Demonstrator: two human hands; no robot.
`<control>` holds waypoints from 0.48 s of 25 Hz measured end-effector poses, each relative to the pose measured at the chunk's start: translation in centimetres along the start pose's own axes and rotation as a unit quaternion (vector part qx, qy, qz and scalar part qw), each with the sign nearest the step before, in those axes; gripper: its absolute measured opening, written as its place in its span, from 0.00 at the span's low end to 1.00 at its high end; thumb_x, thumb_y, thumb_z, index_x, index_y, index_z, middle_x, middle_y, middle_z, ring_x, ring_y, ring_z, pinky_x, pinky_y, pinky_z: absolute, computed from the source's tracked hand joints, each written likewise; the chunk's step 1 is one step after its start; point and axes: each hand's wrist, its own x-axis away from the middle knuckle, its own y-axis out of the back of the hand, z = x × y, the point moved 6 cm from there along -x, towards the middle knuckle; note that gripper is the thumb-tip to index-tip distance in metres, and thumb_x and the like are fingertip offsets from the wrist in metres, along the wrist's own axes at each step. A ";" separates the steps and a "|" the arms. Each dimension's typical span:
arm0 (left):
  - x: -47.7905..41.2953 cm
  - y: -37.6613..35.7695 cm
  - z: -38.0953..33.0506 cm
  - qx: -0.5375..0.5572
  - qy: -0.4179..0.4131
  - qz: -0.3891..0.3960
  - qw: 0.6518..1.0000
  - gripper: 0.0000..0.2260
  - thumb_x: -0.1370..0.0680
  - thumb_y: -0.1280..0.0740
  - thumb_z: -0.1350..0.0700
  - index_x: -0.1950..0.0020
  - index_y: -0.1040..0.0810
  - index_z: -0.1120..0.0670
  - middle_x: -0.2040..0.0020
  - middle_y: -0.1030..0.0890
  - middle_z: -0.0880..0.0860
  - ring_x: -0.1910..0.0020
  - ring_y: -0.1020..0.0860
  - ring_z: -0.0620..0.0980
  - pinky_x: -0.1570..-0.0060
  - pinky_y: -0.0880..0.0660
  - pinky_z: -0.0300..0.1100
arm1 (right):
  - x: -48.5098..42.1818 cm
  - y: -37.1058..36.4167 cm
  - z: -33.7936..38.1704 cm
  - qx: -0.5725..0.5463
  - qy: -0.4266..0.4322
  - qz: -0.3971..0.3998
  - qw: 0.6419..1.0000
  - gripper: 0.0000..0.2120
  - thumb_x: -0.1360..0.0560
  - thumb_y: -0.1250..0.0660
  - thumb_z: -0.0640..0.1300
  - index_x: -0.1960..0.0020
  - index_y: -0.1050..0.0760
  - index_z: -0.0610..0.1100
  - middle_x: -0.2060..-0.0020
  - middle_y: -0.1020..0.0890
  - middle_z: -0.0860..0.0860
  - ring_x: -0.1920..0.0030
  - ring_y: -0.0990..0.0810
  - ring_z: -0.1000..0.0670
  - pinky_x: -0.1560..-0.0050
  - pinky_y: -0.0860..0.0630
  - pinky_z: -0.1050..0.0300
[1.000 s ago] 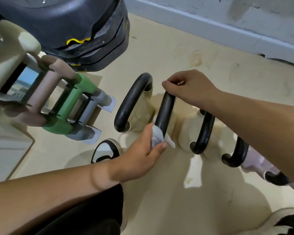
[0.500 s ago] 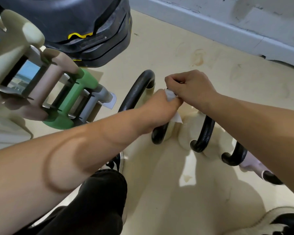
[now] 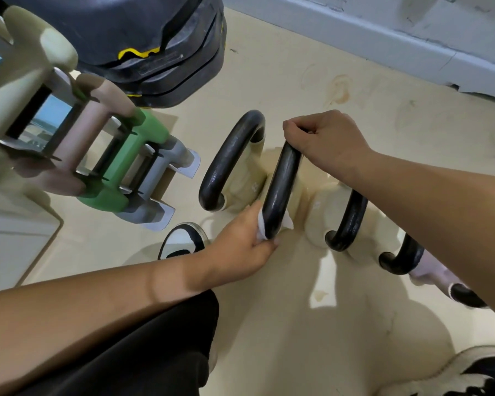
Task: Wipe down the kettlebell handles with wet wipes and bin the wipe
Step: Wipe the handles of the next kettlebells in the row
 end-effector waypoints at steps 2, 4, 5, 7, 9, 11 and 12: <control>-1.5 0.3 -1.3 0.108 0.067 -0.003 0.992 0.14 0.27 0.28 0.53 0.50 0.24 0.63 0.58 0.19 0.57 0.60 0.22 0.55 0.55 0.22 0.51 | -0.1 0.1 -0.1 0.000 -0.003 -0.003 1.000 0.20 0.25 0.39 0.60 0.60 0.21 0.44 0.78 0.32 0.53 0.71 0.33 0.50 0.63 0.29 0.55; -3.2 1.0 -2.4 0.189 0.144 0.023 0.971 0.15 0.27 0.25 0.55 0.52 0.24 0.66 0.63 0.20 0.59 0.65 0.26 0.53 0.63 0.29 0.46 | -0.1 0.0 0.0 -0.002 -0.001 0.000 1.000 0.21 0.25 0.39 0.61 0.58 0.19 0.45 0.78 0.32 0.53 0.72 0.33 0.51 0.63 0.29 0.55; -3.8 1.1 -2.7 0.218 0.175 0.042 0.959 0.14 0.26 0.25 0.55 0.50 0.23 0.63 0.63 0.19 0.58 0.64 0.25 0.52 0.63 0.31 0.44 | 0.0 0.0 0.0 -0.003 0.002 0.002 1.000 0.21 0.25 0.40 0.61 0.58 0.19 0.44 0.78 0.32 0.53 0.72 0.33 0.51 0.63 0.29 0.55; -4.2 1.2 -3.0 0.252 0.194 0.054 0.947 0.09 0.23 0.26 0.53 0.48 0.23 0.54 0.62 0.19 0.53 0.62 0.23 0.50 0.61 0.30 0.42 | 0.0 0.0 0.1 -0.005 0.003 0.005 1.000 0.21 0.25 0.39 0.60 0.61 0.21 0.44 0.79 0.33 0.53 0.72 0.34 0.51 0.64 0.30 0.54; -4.0 1.2 -2.9 0.247 0.143 0.045 0.957 0.08 0.20 0.30 0.52 0.49 0.24 0.56 0.63 0.21 0.60 0.63 0.25 0.51 0.60 0.31 0.44 | 0.1 0.1 0.3 -0.007 0.002 0.009 1.000 0.20 0.24 0.39 0.59 0.68 0.25 0.47 0.80 0.33 0.54 0.73 0.35 0.52 0.64 0.32 0.55; -2.6 0.7 -3.1 0.172 0.058 0.047 0.982 0.14 0.16 0.35 0.50 0.53 0.23 0.61 0.61 0.24 0.66 0.65 0.29 0.51 0.61 0.31 0.46 | 0.2 0.2 0.3 0.003 0.001 0.011 1.000 0.21 0.24 0.40 0.59 0.72 0.29 0.51 0.81 0.33 0.55 0.74 0.35 0.52 0.65 0.33 0.55; -1.6 0.8 -3.0 0.117 0.032 0.038 0.992 0.16 0.14 0.39 0.50 0.55 0.20 0.58 0.59 0.25 0.63 0.64 0.28 0.51 0.59 0.30 0.46 | 0.3 0.1 0.2 0.009 0.002 0.013 1.000 0.22 0.24 0.40 0.59 0.73 0.29 0.52 0.81 0.32 0.55 0.74 0.34 0.52 0.65 0.33 0.55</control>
